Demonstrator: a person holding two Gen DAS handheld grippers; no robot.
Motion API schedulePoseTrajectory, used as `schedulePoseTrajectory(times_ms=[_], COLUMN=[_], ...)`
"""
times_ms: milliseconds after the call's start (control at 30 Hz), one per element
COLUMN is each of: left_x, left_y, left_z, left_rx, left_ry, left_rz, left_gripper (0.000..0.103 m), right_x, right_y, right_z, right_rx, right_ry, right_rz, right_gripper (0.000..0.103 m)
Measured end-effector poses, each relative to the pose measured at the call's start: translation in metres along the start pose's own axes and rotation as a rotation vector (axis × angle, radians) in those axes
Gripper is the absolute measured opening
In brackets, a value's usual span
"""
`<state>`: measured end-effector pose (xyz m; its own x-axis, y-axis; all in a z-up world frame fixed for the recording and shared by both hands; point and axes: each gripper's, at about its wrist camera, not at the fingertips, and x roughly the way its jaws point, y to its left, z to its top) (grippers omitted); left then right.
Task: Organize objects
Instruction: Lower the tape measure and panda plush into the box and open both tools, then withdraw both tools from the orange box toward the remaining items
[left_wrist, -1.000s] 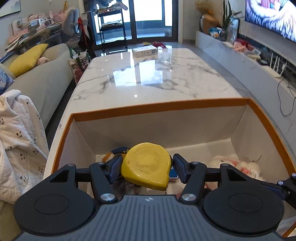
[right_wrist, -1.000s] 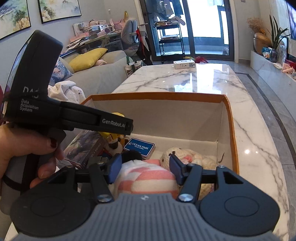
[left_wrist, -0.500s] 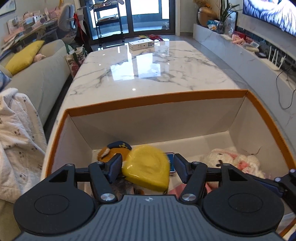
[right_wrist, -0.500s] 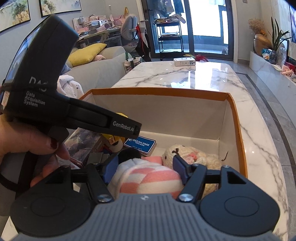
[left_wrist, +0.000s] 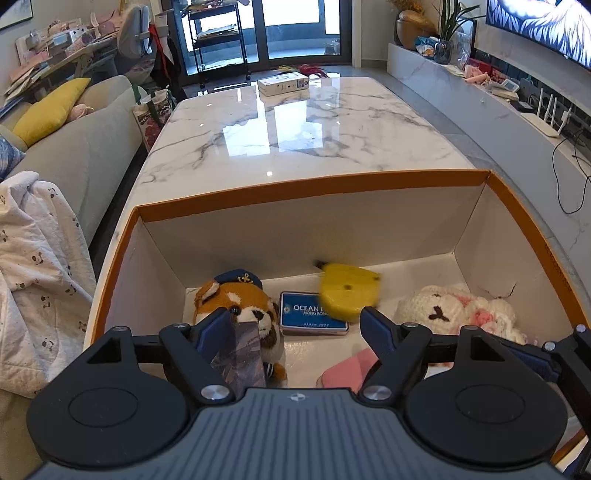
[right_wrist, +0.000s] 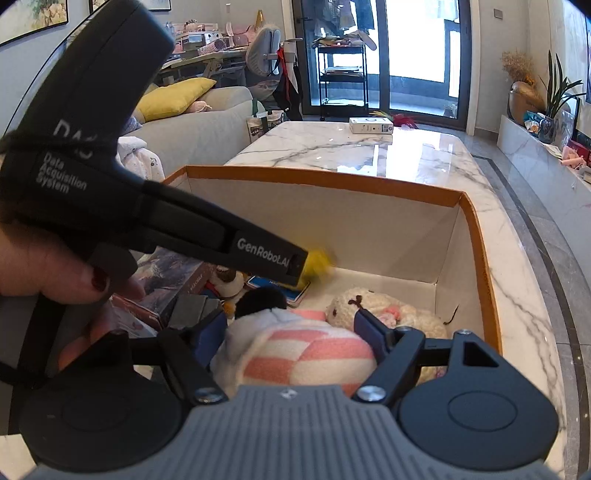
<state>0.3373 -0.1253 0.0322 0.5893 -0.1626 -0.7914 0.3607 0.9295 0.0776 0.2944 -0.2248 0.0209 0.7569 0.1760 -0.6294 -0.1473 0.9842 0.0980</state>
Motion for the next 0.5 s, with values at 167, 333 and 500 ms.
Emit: schedulePoseTrajectory(times_ms=[167, 333, 500], left_x=[-0.017, -0.039, -0.054], left_y=[-0.001, -0.005, -0.009], left_z=[0.000, 0.001, -0.002], left_rx=[0.005, 0.023, 0.033], left_ry=[-0.041, -0.086, -0.111], left_rz=[0.026, 0.065, 0.099], left_gripper=[0.091, 0.091, 0.091], right_x=[-0.007, -0.023, -0.034], right_y=[-0.003, -0.006, -0.008], right_z=[0.002, 0.002, 0.003], right_rx=[0.010, 0.006, 0.018], right_ry=[-0.007, -0.029, -0.050], right_rz=[0.000, -0.017, -0.016], right_gripper=[0.077, 0.083, 0.083])
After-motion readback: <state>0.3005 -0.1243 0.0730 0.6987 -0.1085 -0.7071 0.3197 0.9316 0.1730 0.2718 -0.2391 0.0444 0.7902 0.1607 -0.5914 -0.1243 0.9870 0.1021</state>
